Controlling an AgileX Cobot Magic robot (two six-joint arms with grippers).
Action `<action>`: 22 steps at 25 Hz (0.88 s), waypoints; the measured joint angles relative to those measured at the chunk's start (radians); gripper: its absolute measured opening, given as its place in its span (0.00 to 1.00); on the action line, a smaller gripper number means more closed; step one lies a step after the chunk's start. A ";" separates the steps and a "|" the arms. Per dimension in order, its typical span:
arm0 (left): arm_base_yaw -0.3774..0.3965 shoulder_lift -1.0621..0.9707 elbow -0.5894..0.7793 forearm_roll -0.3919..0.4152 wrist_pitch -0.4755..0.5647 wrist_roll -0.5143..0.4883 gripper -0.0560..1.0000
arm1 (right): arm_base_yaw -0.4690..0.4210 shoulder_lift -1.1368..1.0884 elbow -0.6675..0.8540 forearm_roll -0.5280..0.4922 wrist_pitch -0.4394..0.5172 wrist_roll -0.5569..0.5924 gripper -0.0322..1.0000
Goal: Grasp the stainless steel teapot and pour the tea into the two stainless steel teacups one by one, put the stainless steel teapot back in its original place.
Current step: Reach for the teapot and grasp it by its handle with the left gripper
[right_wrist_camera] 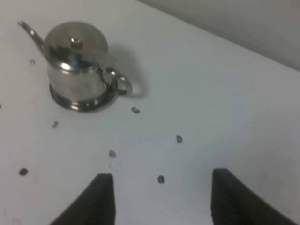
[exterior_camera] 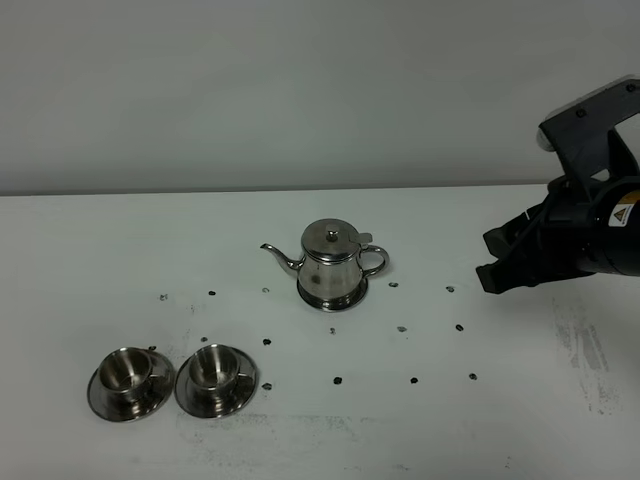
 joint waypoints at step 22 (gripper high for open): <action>0.000 0.000 0.000 0.000 0.000 0.000 0.51 | 0.037 0.520 -0.402 -0.052 -0.082 0.236 0.49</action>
